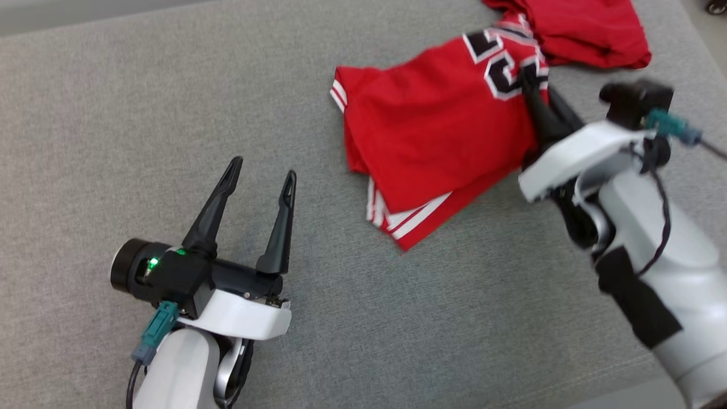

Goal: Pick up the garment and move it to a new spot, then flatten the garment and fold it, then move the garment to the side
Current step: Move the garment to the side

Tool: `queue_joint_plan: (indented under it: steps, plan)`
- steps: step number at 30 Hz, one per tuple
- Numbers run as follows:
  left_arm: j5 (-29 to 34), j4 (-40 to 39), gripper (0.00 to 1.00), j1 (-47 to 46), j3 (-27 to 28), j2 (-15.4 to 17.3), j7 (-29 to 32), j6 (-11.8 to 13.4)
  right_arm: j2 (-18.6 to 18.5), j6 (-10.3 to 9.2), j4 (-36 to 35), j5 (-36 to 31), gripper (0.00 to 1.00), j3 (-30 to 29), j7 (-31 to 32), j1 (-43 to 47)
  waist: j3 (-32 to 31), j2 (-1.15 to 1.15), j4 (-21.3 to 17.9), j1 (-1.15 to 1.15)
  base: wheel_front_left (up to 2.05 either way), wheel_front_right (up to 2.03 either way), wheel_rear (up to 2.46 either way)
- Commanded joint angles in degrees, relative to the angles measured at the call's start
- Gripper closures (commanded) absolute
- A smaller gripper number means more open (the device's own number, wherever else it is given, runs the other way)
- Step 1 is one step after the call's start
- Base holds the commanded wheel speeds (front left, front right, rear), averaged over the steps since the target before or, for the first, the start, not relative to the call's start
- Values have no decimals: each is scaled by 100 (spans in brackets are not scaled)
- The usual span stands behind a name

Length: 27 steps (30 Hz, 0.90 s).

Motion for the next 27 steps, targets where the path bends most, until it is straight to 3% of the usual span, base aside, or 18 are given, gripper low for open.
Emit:
queue_joint_plan:
  steps: [1,14,27]
  plan:
    - [-65,-64,0,-159,-24,26,-20,-50,-62,1,116,-84,100,-16,-34,-313,192,0,102,0,0,0,0]
    - [5,-533,0,-604,-249,181,-20,-215,-488,1,629,34,100,-300,-34,-1916,1092,0,618,0,0,0,0]
    - [157,-611,0,-608,-352,407,7,-175,-875,1,1059,-513,100,-1190,-34,-2591,1298,0,503,0,0,0,0]
